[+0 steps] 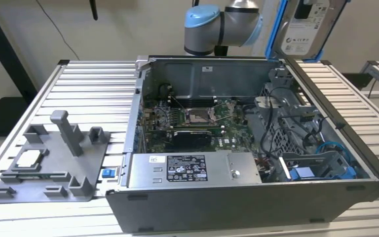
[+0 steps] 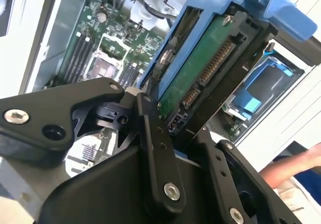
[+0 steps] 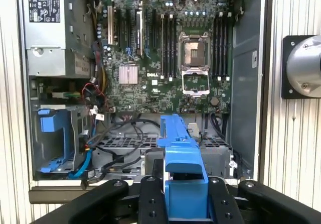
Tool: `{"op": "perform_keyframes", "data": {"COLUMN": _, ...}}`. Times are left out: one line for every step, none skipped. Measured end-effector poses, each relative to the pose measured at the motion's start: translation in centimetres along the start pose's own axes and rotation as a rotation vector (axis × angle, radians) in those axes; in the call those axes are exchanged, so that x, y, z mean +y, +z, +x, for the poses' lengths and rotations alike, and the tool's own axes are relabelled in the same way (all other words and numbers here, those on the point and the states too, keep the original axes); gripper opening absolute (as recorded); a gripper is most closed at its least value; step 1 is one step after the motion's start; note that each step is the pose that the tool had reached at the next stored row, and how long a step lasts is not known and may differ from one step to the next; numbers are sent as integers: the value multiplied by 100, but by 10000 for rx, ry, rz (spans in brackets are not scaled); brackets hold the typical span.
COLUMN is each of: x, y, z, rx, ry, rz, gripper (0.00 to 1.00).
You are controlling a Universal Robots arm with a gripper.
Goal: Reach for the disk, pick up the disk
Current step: 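Pick up the disk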
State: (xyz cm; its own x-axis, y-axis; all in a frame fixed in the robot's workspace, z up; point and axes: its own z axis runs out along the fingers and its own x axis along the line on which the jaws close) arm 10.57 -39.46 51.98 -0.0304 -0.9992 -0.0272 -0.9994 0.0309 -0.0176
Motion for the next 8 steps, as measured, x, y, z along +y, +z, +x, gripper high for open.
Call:
{"op": "perform_keyframes", "data": {"x": -1, "y": 0, "z": 28, "rx": 3, "ry": 0, "rz": 0, "gripper": 0}}
{"op": "perform_keyframes", "data": {"x": -2, "y": 0, "z": 58, "rx": 5, "ry": 0, "rz": 0, "gripper": 0}}
{"op": "perform_keyframes", "data": {"x": -4, "y": 1, "z": 85, "rx": 8, "ry": 0, "rz": 0, "gripper": 0}}
{"op": "perform_keyframes", "data": {"x": -7, "y": 0, "z": 111, "rx": 15, "ry": 0, "rz": 0, "gripper": 0}}
{"op": "perform_keyframes", "data": {"x": -14, "y": 0, "z": 132, "rx": 19, "ry": 0, "rz": 0, "gripper": 0}}
{"op": "perform_keyframes", "data": {"x": -22, "y": 1, "z": 145, "rx": 18, "ry": 0, "rz": 0, "gripper": 0}}
{"op": "perform_keyframes", "data": {"x": -30, "y": 0, "z": 157, "rx": 20, "ry": 0, "rz": 0, "gripper": 0}}
{"op": "perform_keyframes", "data": {"x": -40, "y": 0, "z": 169, "rx": 20, "ry": 0, "rz": 1, "gripper": 0}}
